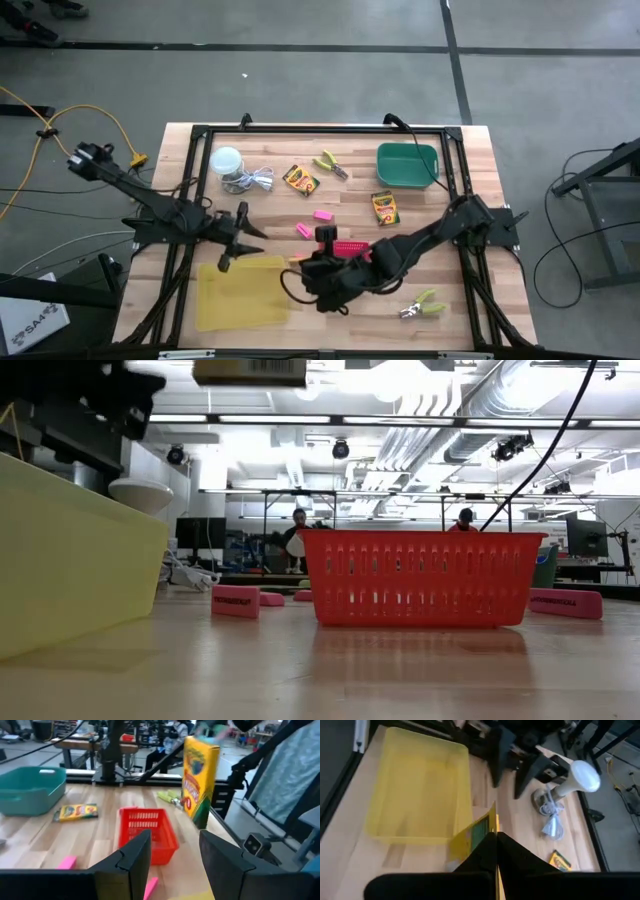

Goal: Pick & Place School Supplies
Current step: Put the bottom yellow crayon box into the yellow bin

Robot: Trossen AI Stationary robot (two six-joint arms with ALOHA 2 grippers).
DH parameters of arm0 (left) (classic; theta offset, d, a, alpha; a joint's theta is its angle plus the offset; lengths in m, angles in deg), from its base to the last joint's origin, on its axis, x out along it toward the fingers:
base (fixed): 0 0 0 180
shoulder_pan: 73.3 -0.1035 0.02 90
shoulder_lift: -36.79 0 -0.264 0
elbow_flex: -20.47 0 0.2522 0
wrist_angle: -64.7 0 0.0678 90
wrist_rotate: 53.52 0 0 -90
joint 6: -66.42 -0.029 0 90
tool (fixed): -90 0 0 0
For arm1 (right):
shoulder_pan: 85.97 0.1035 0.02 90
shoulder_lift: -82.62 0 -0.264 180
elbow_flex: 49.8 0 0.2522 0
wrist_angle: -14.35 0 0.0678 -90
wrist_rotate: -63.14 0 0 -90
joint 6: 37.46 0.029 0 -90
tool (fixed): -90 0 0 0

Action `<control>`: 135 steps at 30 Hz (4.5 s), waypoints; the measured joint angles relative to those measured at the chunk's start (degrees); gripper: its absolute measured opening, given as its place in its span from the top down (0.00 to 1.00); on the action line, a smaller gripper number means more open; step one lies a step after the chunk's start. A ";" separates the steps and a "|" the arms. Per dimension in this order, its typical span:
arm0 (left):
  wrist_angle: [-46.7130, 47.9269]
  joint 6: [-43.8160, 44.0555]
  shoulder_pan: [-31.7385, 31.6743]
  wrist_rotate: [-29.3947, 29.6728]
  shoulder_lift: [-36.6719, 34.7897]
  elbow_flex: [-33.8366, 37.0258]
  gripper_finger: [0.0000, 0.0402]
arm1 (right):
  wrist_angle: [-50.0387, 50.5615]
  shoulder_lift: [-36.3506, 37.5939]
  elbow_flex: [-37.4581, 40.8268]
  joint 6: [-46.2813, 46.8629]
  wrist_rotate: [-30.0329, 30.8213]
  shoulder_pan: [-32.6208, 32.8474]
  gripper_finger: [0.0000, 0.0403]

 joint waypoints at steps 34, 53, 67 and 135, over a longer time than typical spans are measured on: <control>-0.74 -2.53 4.25 7.41 12.78 -11.00 0.59 | -8.87 0.07 0.04 -3.26 -3.15 -3.76 0.99; -2.43 -3.88 4.27 8.33 12.78 -11.04 0.60 | -14.40 0.05 0.07 -7.72 -6.59 -5.90 0.99; -3.33 -3.19 4.27 8.31 12.78 -11.04 0.86 | -14.71 0.02 0.07 -7.72 -7.19 -5.90 0.99; -3.45 -3.89 4.36 8.14 12.78 -11.04 0.93 | -17.58 0.00 0.07 -10.34 -8.67 -5.88 0.78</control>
